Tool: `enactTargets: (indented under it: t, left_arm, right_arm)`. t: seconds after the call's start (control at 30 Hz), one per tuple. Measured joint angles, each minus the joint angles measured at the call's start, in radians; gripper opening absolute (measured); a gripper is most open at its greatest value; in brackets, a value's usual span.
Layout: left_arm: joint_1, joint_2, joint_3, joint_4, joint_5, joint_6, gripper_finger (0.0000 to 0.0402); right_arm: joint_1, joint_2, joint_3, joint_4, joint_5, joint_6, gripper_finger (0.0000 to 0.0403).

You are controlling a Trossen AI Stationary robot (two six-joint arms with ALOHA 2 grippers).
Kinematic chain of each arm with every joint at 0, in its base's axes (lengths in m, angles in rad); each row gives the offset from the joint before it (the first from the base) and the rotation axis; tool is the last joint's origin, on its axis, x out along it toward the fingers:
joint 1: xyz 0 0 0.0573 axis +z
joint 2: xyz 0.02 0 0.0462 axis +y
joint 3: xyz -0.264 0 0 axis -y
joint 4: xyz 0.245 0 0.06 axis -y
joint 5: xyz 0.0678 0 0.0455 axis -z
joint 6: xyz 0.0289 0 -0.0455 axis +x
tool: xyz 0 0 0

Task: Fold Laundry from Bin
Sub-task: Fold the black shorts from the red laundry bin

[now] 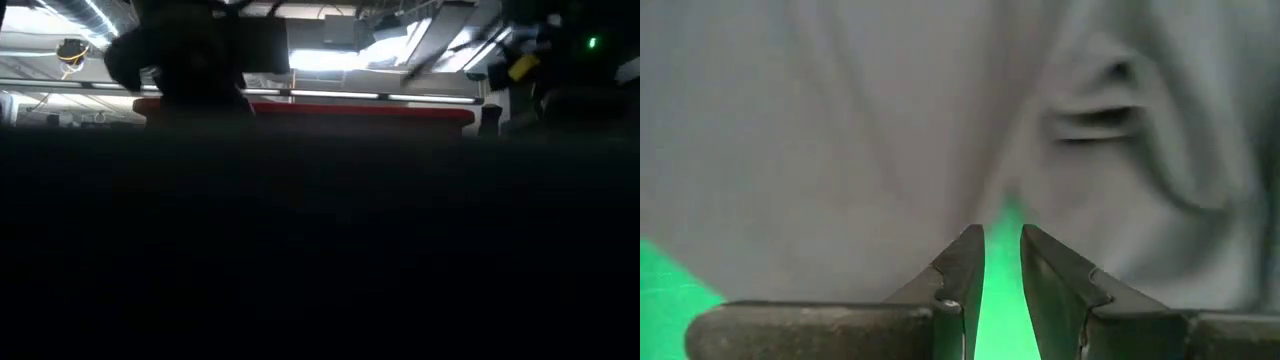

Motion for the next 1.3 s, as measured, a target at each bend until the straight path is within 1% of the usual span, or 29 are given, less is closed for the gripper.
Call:
enactTargets:
  t: [0.13, 0.23, 0.37, 0.5, 0.6, 0.7, 0.77, 0.9, 1.07, 1.17, 1.3]
  left_arm:
    - [-0.04, -0.009, 0.001, 0.032, 0.132, -0.075, 0.0066]
    - [-0.083, -0.009, 0.001, 0.096, 0.213, -0.1, 0.0066]
    - [-0.139, -0.009, 0.001, 0.211, 0.246, -0.101, 0.0066]
    - [-0.173, -0.009, 0.002, 0.306, 0.256, -0.185, 0.0077]
    - [-0.199, -0.009, 0.002, 0.327, 0.25, -0.253, 0.0106]
    - [-0.23, -0.009, 0.002, 0.347, 0.24, -0.277, 0.0145]
    - [-0.251, -0.009, 0.002, 0.365, 0.238, -0.276, 0.0171]
    - [-0.306, -0.009, 0.002, 0.387, 0.18, -0.269, 0.0207]
    - [-0.389, -0.009, 0.002, 0.408, 0.082, -0.203, 0.0214]
    - [-0.426, -0.009, 0.002, 0.415, 0.027, -0.203, 0.0212]
    - [-0.459, -0.009, 0.002, 0.414, -0.011, -0.247, 0.0211]
  right_arm:
    - [0.086, 0.0, 0.08, 0.006, -0.037, -0.025, 0.0191]
    - [0.164, 0.0, 0.128, 0.034, -0.059, -0.025, 0.0191]
    - [0.254, 0.0, 0.157, 0.151, -0.091, -0.02, 0.0191]
    - [0.317, 0.0, 0.159, 0.31, -0.173, -0.02, 0.0191]
    - [0.355, 0.0, 0.159, 0.433, -0.27, -0.012, 0.0191]
    - [0.392, 0.0, 0.159, 0.551, -0.322, -0.011, 0.0191]
    - [0.421, 0.0, 0.159, 0.618, -0.322, -0.01, 0.0191]
    - [0.477, 0.0, 0.159, 0.704, -0.29, -0.01, 0.0191]
    - [0.537, 0.037, 0.159, 0.743, -0.216, -0.01, 0.0191]
    - [0.557, 0.084, 0.159, 0.761, -0.215, -0.01, 0.0191]
    - [0.577, 0.145, 0.159, 0.811, -0.217, 0.039, 0.0191]
